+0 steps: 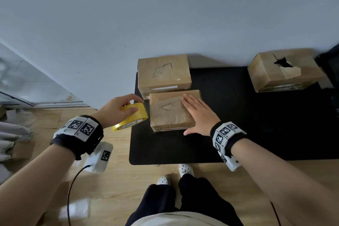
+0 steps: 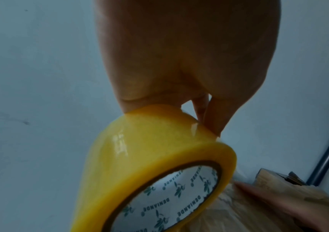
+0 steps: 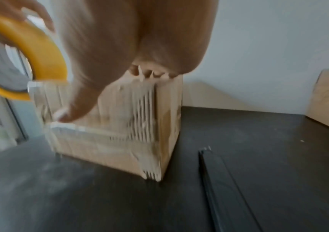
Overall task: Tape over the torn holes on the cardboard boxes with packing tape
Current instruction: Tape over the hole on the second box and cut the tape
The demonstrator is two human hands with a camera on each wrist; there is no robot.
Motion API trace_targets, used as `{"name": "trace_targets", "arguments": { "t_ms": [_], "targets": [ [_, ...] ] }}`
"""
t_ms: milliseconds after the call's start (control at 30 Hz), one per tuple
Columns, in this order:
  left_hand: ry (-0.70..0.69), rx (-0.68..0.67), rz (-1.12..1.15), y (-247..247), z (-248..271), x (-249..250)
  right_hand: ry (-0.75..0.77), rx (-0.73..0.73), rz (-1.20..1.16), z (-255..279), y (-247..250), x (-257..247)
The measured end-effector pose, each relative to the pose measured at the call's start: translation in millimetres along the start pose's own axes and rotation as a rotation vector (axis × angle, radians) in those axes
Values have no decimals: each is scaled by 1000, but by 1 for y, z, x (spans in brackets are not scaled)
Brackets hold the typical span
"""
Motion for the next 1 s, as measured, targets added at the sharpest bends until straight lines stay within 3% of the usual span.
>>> {"name": "trace_targets", "arguments": {
  "t_ms": [233, 433, 633, 800, 1000],
  "targets": [
    [-139, -2, 25, 11, -1, 30, -88, 252, -714, -12, 65, -42],
    [-204, 5, 105, 16, -2, 46, -156, 216, -1185, -26, 78, -72],
    [-113, -92, 125, 12, -2, 37, -204, 337, -1199, -23, 84, -72],
    [-51, -83, 308, 17, 4, 19, -263, 374, -1083, -21, 77, -63],
    [110, -27, -58, 17, -4, -7, -353, 463, -1160, -10, 71, -42]
  ]
}}
Point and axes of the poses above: each hand's wrist, its own z-axis away from the middle knuckle, its own y-axis out of the back of the hand, x = y × z, the point moved 2 cm from there along -z, towards the middle knuckle, and after that the axes turned 2 degrees about y, right-handed, at the moved point
